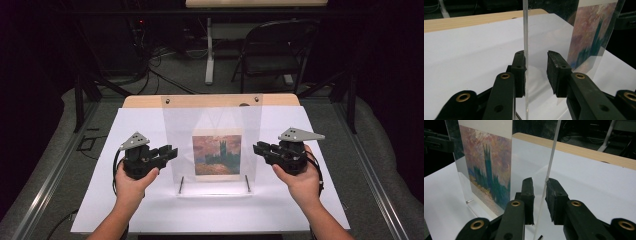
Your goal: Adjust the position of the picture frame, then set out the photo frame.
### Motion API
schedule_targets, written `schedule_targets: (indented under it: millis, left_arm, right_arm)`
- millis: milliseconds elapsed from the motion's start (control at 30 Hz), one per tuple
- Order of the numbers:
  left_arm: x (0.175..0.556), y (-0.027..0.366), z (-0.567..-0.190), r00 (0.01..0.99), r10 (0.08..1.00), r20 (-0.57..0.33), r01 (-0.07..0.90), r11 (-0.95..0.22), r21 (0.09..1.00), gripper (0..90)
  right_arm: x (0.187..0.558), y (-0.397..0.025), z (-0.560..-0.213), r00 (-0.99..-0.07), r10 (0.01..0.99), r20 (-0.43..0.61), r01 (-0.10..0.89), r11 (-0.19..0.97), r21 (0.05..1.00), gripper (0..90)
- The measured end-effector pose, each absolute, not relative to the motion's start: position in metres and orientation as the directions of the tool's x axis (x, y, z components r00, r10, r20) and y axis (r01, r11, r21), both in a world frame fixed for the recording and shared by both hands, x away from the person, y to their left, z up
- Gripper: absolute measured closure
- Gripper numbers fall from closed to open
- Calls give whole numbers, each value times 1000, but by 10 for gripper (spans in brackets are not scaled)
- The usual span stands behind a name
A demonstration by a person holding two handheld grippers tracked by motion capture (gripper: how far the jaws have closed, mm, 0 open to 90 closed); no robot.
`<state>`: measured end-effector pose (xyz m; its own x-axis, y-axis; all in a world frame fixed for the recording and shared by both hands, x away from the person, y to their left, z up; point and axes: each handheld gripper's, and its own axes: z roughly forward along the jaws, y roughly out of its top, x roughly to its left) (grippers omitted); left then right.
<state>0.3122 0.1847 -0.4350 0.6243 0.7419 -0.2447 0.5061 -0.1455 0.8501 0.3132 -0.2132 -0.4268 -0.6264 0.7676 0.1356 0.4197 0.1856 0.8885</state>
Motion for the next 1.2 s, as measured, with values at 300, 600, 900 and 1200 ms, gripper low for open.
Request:
schedule_targets:
  millis: [300, 600, 900, 1200]
  left_arm:
    - [304, 186, -437, 629, 740, -239, 493, -142, 858, 691]
    - [292, 186, -440, 640, 738, -216, 471, -154, 869, 689]
    - [285, 186, -443, 646, 734, -210, 448, -142, 882, 685]
    - [286, 189, -446, 634, 730, -254, 464, -98, 880, 683]
  right_arm:
    - [307, -213, -427, -633, 760, 144, 419, 180, 890, 765]
    - [298, -215, -429, -643, 752, 147, 409, 174, 896, 761]
    - [288, -216, -432, -642, 752, 147, 395, 161, 904, 754]
    - [290, -218, -435, -648, 742, 171, 394, 134, 909, 728]
